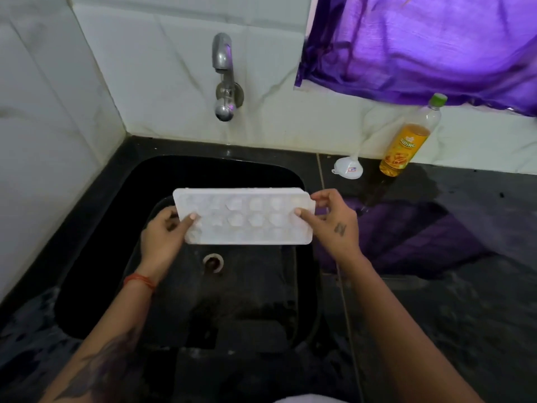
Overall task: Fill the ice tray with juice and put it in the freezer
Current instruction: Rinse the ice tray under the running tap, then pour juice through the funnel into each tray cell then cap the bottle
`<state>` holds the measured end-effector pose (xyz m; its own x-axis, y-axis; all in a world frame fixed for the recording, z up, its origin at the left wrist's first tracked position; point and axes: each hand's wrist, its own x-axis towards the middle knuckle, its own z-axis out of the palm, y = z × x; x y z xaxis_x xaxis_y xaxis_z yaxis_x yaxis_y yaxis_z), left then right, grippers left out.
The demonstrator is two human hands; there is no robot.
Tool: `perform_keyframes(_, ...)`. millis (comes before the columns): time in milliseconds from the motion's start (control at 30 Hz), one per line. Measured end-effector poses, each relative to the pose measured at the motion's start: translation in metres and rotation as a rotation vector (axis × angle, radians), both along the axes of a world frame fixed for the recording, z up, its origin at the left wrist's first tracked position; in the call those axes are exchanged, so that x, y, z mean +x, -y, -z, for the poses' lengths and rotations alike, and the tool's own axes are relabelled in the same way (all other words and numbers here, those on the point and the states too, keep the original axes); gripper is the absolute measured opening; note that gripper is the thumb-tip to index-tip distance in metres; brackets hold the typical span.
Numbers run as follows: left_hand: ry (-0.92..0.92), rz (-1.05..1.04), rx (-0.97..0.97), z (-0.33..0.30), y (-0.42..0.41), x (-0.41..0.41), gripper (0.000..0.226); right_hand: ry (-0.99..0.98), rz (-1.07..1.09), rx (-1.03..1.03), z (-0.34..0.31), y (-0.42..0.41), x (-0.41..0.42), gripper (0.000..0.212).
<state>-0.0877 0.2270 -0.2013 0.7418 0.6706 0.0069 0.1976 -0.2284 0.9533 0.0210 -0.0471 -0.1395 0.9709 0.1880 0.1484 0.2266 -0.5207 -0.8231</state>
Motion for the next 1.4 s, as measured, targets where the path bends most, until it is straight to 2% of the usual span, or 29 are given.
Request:
perform_keyframes(67,-0.046,-0.024,0.022,-0.008,0.015,0.008,0.016,-0.173,0.019,0.132,-0.004,0.019,0.015,0.04)
perform_keyframes(167,-0.129,0.045,0.025,-0.021,0.054,0.023,0.025,-0.315,0.001,0.19,-0.009,0.064,0.037,0.034)
perform_keyframes(333,-0.181,0.249,-0.141,-0.038,0.152,0.055,0.034,-0.364,0.112,0.22,-0.004,0.177,0.057,0.032)
perform_keyframes(467,-0.295,0.381,-0.167,-0.033,0.23,0.074,0.035,-0.398,0.23,0.166,0.018,0.258,0.063,0.033)
perform_keyframes(600,-0.366,0.39,-0.178,-0.019,0.28,0.078,0.038,-0.443,0.29,0.101,0.041,0.305,0.064,0.033)
perform_keyframes(733,-0.447,0.361,-0.125,-0.006,0.3,0.074,0.038,-0.498,0.244,0.095,0.058,0.325,0.063,0.03)
perform_keyframes(800,-0.509,0.357,-0.028,-0.006,0.303,0.076,0.039,-0.525,0.217,0.078,0.062,0.329,0.063,0.029)
perform_keyframes(867,-0.592,0.338,0.294,-0.012,0.304,0.082,0.043,-0.54,0.185,0.036,0.06,0.333,0.066,0.031)
perform_keyframes(933,-0.555,0.3,0.534,-0.021,0.308,0.095,0.051,-0.518,0.163,-0.051,0.052,0.333,0.075,0.033)
perform_keyframes(1067,-0.316,0.424,0.568,-0.041,0.33,0.143,0.047,-0.407,0.113,-0.146,0.02,0.32,0.112,0.038)
perform_keyframes(1200,-0.281,0.634,0.709,-0.041,0.355,0.209,0.051,-0.265,0.031,-0.14,-0.012,0.286,0.174,0.045)
perform_keyframes(1300,-0.396,0.743,0.817,-0.024,0.362,0.25,0.067,-0.185,0.012,-0.207,-0.022,0.253,0.23,0.055)
perform_keyframes(1400,-0.638,0.851,0.89,0.007,0.358,0.268,0.084,-0.143,0.046,-0.23,-0.019,0.222,0.281,0.081)
